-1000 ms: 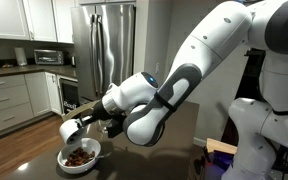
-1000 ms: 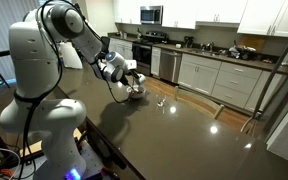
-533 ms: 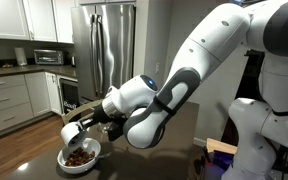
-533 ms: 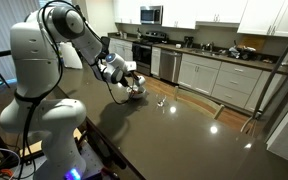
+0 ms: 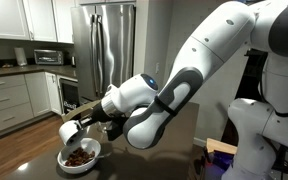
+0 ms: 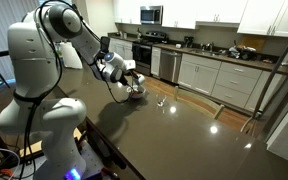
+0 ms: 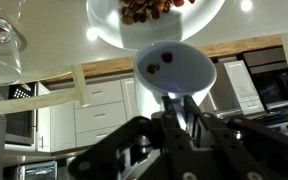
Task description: Slide the white mug to the right, pour the contents in the white mug into the bowl
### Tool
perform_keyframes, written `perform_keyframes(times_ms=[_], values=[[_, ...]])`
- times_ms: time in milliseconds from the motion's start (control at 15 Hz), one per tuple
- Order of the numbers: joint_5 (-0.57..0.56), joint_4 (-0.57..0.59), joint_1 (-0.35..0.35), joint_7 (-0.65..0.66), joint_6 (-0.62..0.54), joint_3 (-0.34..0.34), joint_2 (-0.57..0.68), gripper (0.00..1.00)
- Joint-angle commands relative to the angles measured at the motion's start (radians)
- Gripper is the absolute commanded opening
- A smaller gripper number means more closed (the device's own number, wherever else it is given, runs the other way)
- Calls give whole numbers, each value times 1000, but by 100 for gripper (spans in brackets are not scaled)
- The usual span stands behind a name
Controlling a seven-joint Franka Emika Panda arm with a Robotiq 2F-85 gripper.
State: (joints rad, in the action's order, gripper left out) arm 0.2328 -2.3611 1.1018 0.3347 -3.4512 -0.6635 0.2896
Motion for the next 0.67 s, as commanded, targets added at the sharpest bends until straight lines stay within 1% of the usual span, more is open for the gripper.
perform_keyframes(times_ms=[0,600], values=[[21,14,58,-26,-18,-57,8,7],[19,16,171,-22,-18,-175,16,7]])
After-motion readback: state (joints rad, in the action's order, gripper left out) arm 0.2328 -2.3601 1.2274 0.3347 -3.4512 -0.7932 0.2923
